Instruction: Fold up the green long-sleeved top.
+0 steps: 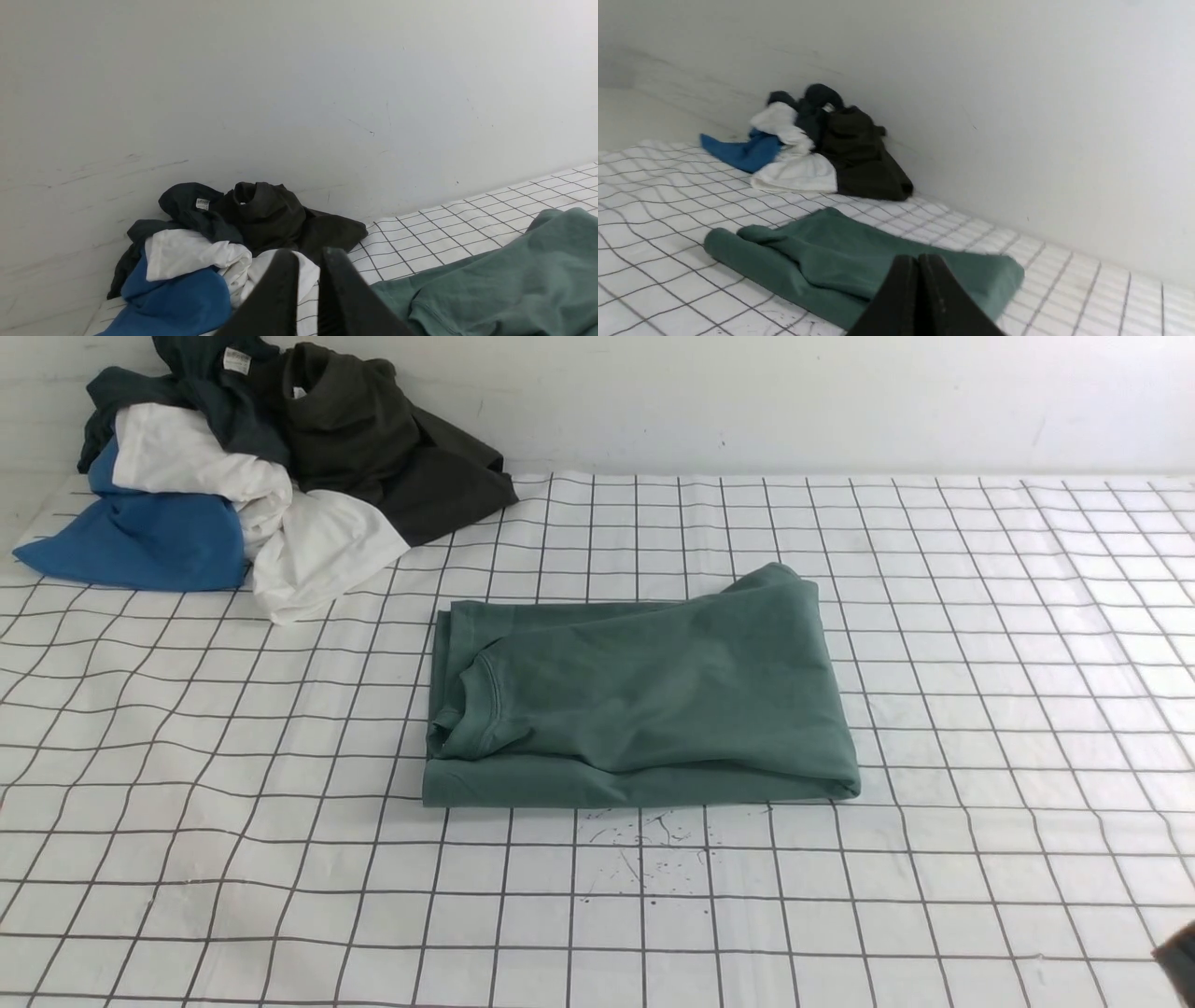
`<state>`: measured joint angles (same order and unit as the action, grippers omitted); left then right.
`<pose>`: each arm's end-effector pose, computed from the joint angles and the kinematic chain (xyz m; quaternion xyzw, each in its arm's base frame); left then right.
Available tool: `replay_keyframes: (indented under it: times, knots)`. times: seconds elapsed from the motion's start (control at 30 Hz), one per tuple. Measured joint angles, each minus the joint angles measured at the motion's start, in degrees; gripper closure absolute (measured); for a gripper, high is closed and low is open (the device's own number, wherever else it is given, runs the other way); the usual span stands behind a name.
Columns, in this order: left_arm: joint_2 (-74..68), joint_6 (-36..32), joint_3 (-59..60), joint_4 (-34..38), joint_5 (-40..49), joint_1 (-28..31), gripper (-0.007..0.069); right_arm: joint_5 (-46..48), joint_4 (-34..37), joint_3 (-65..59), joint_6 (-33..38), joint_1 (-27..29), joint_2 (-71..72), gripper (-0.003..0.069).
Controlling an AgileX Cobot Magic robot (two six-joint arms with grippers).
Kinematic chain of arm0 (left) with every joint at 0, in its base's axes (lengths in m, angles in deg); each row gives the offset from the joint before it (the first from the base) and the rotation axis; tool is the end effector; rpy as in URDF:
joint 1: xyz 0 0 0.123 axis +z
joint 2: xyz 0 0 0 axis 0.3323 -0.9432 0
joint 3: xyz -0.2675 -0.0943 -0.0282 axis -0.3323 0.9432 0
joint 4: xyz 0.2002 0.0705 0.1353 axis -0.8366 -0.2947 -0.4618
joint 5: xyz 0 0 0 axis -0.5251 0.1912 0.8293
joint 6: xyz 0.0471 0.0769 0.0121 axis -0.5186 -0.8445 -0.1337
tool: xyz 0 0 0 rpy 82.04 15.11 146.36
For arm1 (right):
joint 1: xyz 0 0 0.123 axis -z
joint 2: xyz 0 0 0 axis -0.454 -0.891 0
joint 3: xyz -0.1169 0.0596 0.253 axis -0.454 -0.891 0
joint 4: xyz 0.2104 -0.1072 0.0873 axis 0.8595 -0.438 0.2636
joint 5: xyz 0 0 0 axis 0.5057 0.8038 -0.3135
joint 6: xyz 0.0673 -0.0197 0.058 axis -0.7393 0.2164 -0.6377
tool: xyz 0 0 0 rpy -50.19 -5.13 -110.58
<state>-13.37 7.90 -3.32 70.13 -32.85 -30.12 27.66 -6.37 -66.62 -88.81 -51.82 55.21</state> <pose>0.0394 -0.0078 0.2705 0.1136 0.6434 -0.0112 0.7570 0.0522 0.0230 0.2023 -0.1981 0.6630 0.0942 0.7158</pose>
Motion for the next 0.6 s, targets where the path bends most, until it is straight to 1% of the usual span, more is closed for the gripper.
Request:
replay_keyframes:
  times: [0.1, 0.17, 0.2, 0.23, 0.27, 0.33, 0.37, 0.4, 0.43, 0.5, 0.53, 0.6]
  knots:
    - [0.0, 0.0, 0.0, 0.0, 0.0, 0.0, 0.0570, 4.7, 10.3, 0.0, -0.6, 6.6, 0.1, 0.0669]
    - [0.0, 0.0, 0.0, 0.0, 0.0, 0.0, 0.0570, 8.0, 17.8, 0.0, 0.8, 12.5, 0.1, 0.0669]
    - [0.0, 0.0, 0.0, 0.0, 0.0, 0.0, 0.0570, 8.3, 18.4, 0.0, 0.9, 13.1, 0.1, 0.0669]
    - [0.0, 0.0, 0.0, 0.0, 0.0, 0.0, 0.0570, 9.9, 21.3, 0.0, 2.3, 17.0, 0.1, 0.0669]
    - [0.0, 0.0, 0.0, 0.0, 0.0, 0.0, 0.0570, 11.1, 23.0, 0.0, 3.5, 19.7, 0.1, 0.0669]
    - [0.0, 0.0, 0.0, 0.0, 0.0, 0.0, 0.0570, 13.7, 24.6, 0.0, 6.0, 25.2, 0.1, 0.0669]
    - [0.0, 0.0, 0.0, 0.0, 0.0, 0.0, 0.0570, 15.0, 24.6, 0.0, 7.0, 26.8, 0.1, 0.0669]
    - [0.0, 0.0, 0.0, 0.0, 0.0, 0.0, 0.0570, 15.3, 24.6, 0.0, 7.2, 27.2, 0.1, 0.0669]
    - [0.0, 0.0, 0.0, 0.0, 0.0, 0.0, 0.0570, 17.3, 24.3, 0.0, 8.3, 29.5, 0.1, 0.0669]
    - [0.0, 0.0, 0.0, 0.0, 0.0, 0.0, 0.0570, 18.2, 24.1, 0.0, 10.9, 30.6, 0.1, 0.0669]
    - [0.0, 0.0, 0.0, 0.0, 0.0, 0.0, 0.0570, 18.2, 24.1, 0.0, 11.2, 30.7, 0.1, 0.0669]
    - [0.0, 0.0, 0.0, 0.0, 0.0, 0.0, 0.0570, 18.3, 24.1, 0.1, 14.0, 30.8, 0.1, 0.0669]
